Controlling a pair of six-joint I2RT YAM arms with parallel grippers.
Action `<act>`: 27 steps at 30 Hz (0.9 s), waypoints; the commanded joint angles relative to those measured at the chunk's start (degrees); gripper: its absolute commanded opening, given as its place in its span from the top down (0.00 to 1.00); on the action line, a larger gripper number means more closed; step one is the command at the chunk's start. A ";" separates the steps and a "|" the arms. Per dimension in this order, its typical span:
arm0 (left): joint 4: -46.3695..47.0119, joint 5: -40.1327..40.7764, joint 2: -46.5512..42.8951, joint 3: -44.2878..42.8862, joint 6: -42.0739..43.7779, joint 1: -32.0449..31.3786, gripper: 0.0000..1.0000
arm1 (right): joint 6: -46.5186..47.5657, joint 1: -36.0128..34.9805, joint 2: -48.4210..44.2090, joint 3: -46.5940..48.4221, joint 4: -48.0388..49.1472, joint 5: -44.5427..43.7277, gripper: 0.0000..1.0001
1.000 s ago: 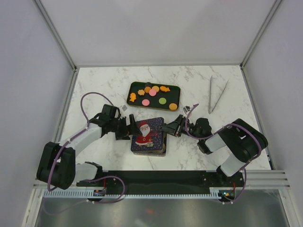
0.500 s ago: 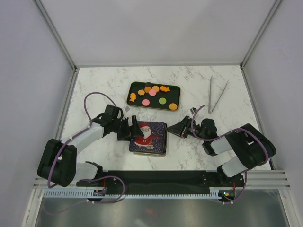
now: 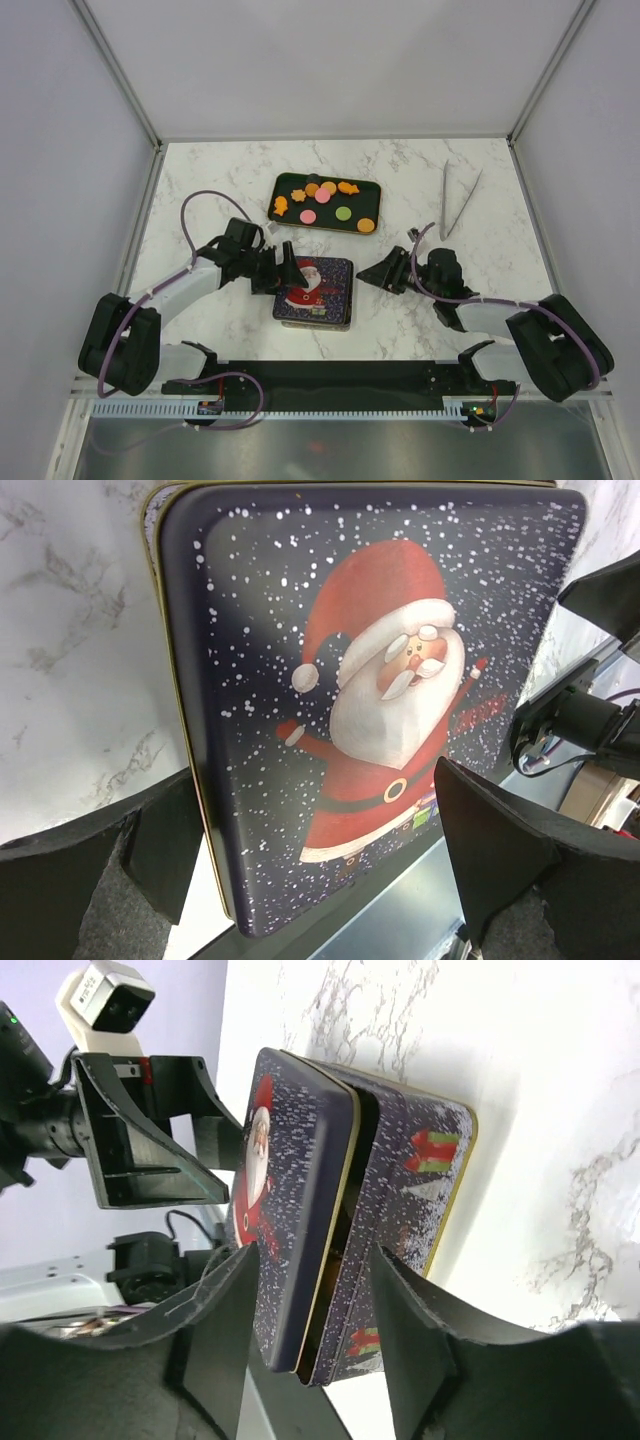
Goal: Pack the cookies
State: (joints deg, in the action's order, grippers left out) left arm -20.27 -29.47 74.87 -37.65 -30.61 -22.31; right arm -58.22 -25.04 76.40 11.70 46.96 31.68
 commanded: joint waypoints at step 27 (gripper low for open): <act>-2.66 6.18 4.84 -8.05 -0.50 -7.05 0.00 | 13.56 -11.79 -0.29 13.08 -26.65 -14.80 0.18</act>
State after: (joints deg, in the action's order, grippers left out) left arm -22.68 -23.99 78.96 -43.29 -30.65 -28.03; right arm -45.76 -36.05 75.48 22.70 19.84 18.55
